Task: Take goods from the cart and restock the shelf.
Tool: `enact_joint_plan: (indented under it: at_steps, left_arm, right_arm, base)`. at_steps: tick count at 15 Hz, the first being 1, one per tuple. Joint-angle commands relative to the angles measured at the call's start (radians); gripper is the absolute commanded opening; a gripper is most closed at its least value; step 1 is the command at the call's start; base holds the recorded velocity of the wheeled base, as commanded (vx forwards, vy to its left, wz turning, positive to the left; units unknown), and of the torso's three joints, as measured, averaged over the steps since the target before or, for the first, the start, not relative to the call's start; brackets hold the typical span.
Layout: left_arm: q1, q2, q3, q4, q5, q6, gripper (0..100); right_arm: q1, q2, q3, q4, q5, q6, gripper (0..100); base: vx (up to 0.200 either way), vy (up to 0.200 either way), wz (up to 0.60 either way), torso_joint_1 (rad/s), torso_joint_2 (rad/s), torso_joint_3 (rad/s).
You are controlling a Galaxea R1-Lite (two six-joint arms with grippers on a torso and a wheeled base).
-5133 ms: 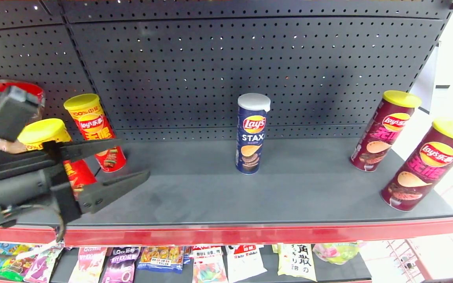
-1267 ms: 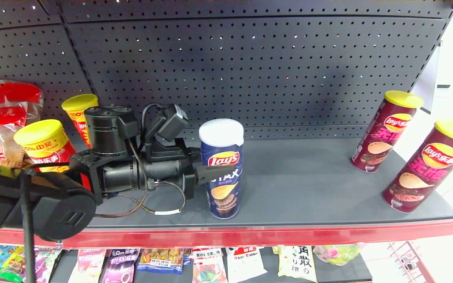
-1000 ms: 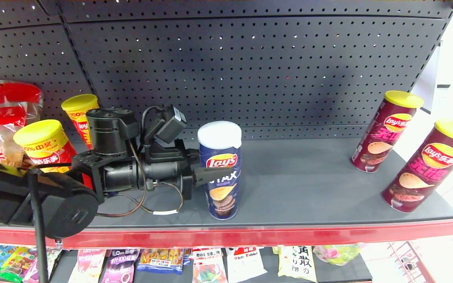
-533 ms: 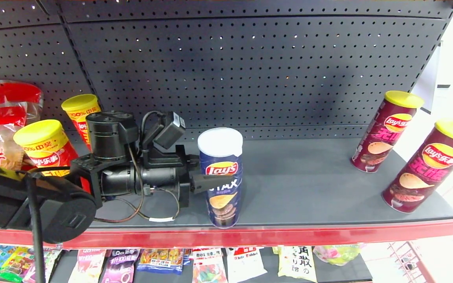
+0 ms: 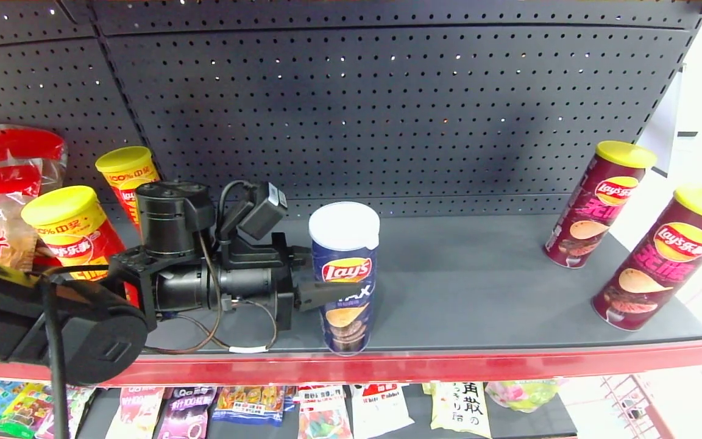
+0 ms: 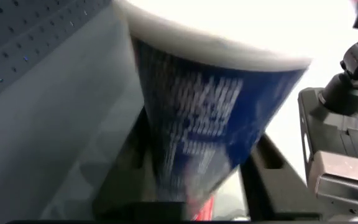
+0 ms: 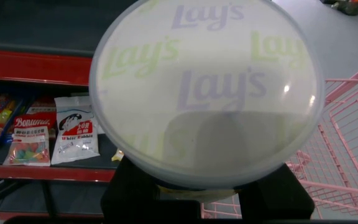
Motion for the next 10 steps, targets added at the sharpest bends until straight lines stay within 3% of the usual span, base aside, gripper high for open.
enact_joint_plan:
  at_steps: [1,5,10]
  left_arm:
    - [0.000,0.006,0.000,-0.003,0.004,-0.003,100]
    - [0.005,-0.008,0.018,-0.005,0.012,0.003,100]
    - [0.068,-0.080,0.170,-0.130,0.012,-0.003,100]
  right_arm:
    - [0.000,0.000,0.000,0.001,0.000,-0.001,0]
    - [0.000,0.000,0.000,0.000,0.000,-0.001,0]
    - [-0.001,-0.002,0.001,0.000,0.000,-0.001,0]
  base:
    - [0.000,0.000,0.00,0.000,0.00,0.000]
    - [0.000,0.000,0.00,0.000,0.00,0.000]
    - [0.000,0.000,0.00,0.000,0.00,0.000]
